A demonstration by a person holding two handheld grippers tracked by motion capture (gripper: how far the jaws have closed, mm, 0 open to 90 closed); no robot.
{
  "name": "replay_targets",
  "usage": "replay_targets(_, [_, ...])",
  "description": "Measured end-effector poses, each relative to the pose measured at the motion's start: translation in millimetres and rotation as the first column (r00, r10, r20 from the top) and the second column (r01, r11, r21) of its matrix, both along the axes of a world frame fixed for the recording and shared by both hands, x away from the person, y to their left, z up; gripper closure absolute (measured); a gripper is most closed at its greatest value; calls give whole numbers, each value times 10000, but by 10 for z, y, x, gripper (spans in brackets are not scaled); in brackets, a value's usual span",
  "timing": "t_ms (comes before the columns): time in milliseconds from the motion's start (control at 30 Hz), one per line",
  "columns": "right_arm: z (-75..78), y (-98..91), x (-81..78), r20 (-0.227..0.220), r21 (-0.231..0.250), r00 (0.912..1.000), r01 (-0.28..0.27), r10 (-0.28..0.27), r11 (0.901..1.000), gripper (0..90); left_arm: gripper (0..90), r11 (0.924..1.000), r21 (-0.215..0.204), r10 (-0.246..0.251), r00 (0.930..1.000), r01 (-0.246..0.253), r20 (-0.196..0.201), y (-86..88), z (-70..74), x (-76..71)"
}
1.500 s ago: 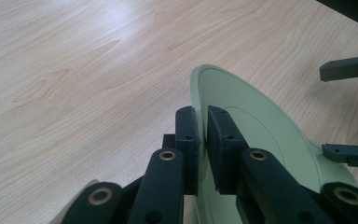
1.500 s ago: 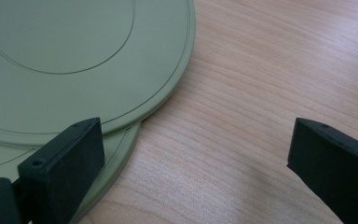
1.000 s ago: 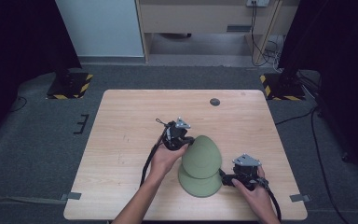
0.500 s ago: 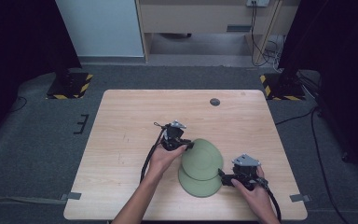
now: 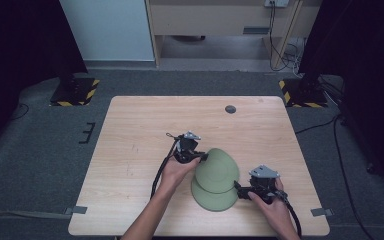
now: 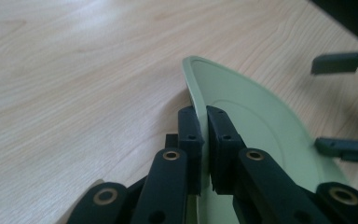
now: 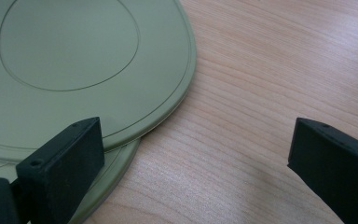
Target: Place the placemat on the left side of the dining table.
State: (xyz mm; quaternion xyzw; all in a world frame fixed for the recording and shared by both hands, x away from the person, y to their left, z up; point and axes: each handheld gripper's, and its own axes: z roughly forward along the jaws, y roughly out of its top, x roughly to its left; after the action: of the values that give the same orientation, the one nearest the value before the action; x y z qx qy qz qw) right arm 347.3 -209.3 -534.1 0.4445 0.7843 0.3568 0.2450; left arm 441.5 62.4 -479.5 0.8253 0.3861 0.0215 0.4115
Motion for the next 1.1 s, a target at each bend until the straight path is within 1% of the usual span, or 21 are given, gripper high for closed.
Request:
replay_targets(67, [0, 4, -3, 32, -16, 10000, -4, 4, 10000, 41, 852, 9999, -142, -8, 10000, 8, 4, -8, 42, -11])
replay_targets(133, [4, -4, -2, 67, -40, 10000, -7, 7, 10000, 44, 852, 9998, -183, -18, 10000, 20, 95, -9, 97, -24])
replay_targets(167, [12, -14, -4, 31, -4, 10000, 82, -82, 10000, 44, 853, 9997, -227, -28, 9998, 32, 191, -3, 150, -40])
replay_targets(200, [12, -14, -4, 31, -4, 10000, 82, -82, 10000, 44, 853, 9997, -227, -28, 9998, 32, 191, -3, 150, -40])
replay_targets(233, [41, -53, 1, 146, 185, 9997, 178, -181, 9997, 45, 853, 9994, -342, -47, 9995, 58, 301, -2, 207, -65])
replay_targets(267, [41, -53, 1, 146, 185, 9997, 178, -181, 9997, 45, 854, 9994, -342, -47, 9995, 58, 301, -2, 207, -65])
replay_targets(333, [60, -99, 12, 186, 367, 9991, 376, -383, 9986, 46, 854, 9991, -405, -123, 9988, 142, 474, -6, 277, -102])
replay_targets(367, [59, -107, 16, 158, 381, 9990, 406, -412, 9985, 46, 854, 9991, -405, -123, 9988, 142, 474, -6, 277, -102])
replay_targets(400, [58, -117, 21, 126, 380, 9990, 435, -440, 9983, 46, 854, 9992, -340, -188, 9981, 209, 594, -17, 317, -118])
replay_targets(467, [57, -129, 26, 103, 390, 9986, 517, -521, 9979, 46, 854, 9989, -407, -200, 9974, 228, 687, -16, 361, -126])
replay_targets(500, [57, -129, 26, 103, 390, 9986, 517, -521, 9979, 46, 854, 9989, -407, -200, 9974, 228, 687, -16, 361, -126])
replay_targets(533, [55, -140, 30, 100, 363, 9984, 544, -548, 9979, 46, 854, 9989, -424, -173, 9968, 207, 781, -14, 406, -129])
replay_targets(600, [54, -142, 31, 90, 358, 9984, 558, -562, 9978, 46, 854, 9989, -428, -145, 9964, 181, 830, -12, 426, -129])
replay_targets(667, [49, -155, 37, 57, 297, 9981, 610, -612, 9977, 46, 855, 9986, -516, -41, 9954, 91, 955, 7, 483, -127])
replay_targets(800, [46, -169, 41, 13, 280, 9976, 685, -685, 9973, 46, 855, 9983, -587, 76, 9942, -13, 1072, 38, 531, -122])
replay_targets(967, [43, -190, 51, -23, 287, 9966, 828, -827, 9962, 46, 855, 9967, -755, 384, 9911, -289, 1271, 130, 621, -105])
replay_targets(1100, [39, -200, 55, -21, 261, 9966, 825, -825, 9962, 46, 856, 9964, -746, 507, 9896, -409, 1347, 184, 661, -95])
